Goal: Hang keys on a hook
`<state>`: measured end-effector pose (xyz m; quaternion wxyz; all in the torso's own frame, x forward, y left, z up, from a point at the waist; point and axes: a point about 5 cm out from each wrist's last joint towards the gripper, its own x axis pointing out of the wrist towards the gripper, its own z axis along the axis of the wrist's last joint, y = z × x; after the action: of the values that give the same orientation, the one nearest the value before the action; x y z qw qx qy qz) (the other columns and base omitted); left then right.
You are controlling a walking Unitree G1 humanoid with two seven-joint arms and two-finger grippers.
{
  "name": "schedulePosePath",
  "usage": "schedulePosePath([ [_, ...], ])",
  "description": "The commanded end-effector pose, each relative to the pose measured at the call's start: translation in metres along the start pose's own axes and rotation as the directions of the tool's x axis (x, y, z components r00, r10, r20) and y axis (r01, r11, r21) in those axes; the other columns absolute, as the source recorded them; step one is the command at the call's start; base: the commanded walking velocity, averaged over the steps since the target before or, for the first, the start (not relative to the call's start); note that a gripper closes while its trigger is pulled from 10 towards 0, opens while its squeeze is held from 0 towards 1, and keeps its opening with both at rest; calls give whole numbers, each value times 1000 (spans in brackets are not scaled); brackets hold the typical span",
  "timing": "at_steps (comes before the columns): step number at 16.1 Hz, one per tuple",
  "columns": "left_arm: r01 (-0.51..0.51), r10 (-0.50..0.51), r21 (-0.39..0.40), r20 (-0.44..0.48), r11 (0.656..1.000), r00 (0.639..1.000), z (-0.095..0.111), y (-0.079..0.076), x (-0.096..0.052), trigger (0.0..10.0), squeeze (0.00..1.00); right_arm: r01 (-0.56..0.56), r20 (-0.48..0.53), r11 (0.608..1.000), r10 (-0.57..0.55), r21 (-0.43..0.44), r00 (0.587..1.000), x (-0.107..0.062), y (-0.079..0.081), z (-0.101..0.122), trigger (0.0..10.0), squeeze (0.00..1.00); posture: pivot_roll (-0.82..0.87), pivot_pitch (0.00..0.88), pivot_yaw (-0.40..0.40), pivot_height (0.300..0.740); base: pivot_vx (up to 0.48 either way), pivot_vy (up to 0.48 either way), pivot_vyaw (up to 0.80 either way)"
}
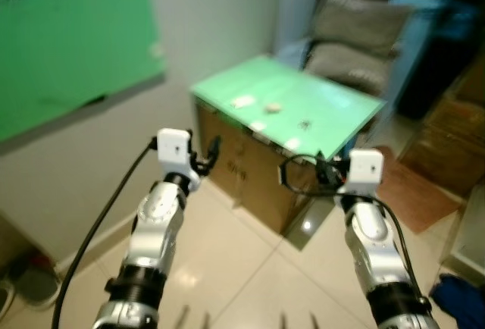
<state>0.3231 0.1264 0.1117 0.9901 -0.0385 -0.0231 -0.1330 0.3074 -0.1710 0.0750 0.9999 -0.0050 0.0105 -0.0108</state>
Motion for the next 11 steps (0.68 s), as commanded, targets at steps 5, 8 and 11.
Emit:
schedulePosePath([
  [5, 13, -13, 4, 13, 1000, 1000, 3, -1, 2, 10000, 0, -24, 30, 1000, 24, -11, 999, 7, 4, 11, 10000, 0, -43, 0, 34, 740, 480, 0, 0],
  [8, 20, -20, 0, 18, 1000, 1000, 3, -3, 2, 10000, 0, -24, 20, 1000, 24, 0, 1000, 7, 4, 10, 10000, 0, -44, 0, 33, 740, 480, 0, -402],
  [11, 26, -26, -4, 15, 1000, 1000, 1, -4, 1, 10000, 0, -18, 20, 1000, 18, -10, 1000, 6, 2, 9, 10000, 0, -48, 0, 33, 740, 480, 0, -756],
])
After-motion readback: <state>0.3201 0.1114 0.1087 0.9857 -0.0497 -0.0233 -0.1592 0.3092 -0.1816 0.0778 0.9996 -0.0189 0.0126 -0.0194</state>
